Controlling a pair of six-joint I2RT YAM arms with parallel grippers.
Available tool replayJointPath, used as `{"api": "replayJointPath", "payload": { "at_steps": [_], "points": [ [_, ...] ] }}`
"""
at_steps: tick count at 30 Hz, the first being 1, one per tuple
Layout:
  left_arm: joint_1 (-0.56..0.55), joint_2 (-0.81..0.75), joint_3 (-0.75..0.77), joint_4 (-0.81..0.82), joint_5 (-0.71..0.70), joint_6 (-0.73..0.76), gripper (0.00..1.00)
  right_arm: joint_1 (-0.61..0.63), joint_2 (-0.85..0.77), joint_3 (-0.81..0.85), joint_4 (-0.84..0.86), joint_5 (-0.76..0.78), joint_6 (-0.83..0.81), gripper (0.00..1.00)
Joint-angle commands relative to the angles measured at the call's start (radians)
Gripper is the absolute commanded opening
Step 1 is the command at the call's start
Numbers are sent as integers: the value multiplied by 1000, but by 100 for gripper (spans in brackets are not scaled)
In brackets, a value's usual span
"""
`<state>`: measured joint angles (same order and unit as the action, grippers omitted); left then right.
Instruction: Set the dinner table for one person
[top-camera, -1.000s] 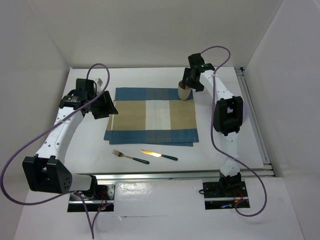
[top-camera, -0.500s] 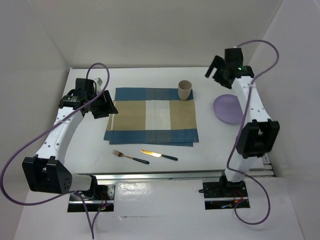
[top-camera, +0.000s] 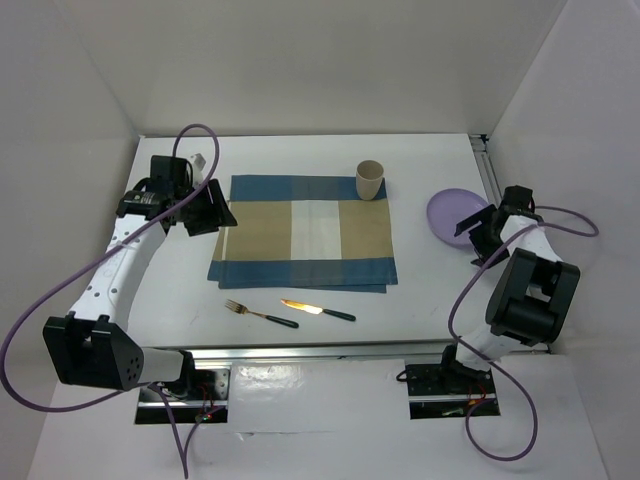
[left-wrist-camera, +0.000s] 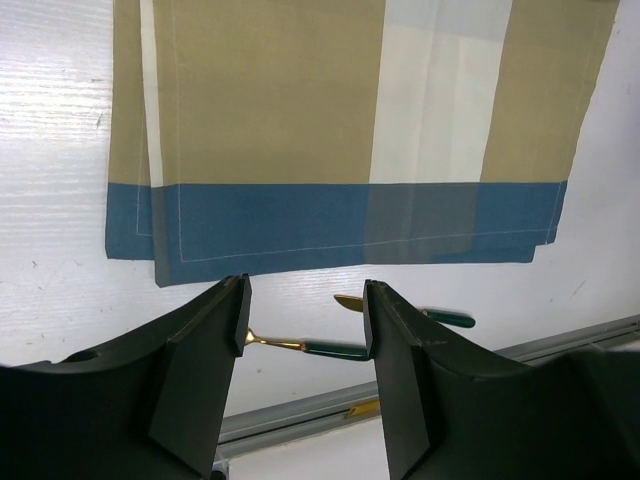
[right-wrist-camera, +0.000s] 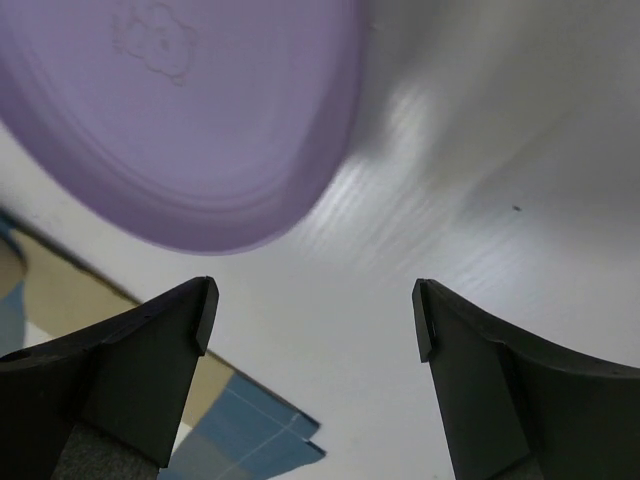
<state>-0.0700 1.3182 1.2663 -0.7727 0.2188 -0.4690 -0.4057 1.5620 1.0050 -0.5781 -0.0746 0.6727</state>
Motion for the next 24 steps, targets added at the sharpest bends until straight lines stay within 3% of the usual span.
{"api": "replayJointPath", "payload": {
  "at_steps": [1,8,15,20,21,24],
  "points": [
    [-5,-22,28,16,21,29,65,5,-11,10,152,-37,71,91],
    [-5,-31,28,16,21,29,65,5,101,20,236,-37,142,85],
    [-5,-21,28,16,21,20,65,40,165,38,216,39,160,69],
    [-5,-20,28,16,31,20,65,59,176,27,216,50,169,32],
    [-5,-20,28,16,22,20,65,71,164,17,216,61,169,18],
    [-5,-20,28,16,22,20,65,82,121,17,202,88,169,0]
  ]
}}
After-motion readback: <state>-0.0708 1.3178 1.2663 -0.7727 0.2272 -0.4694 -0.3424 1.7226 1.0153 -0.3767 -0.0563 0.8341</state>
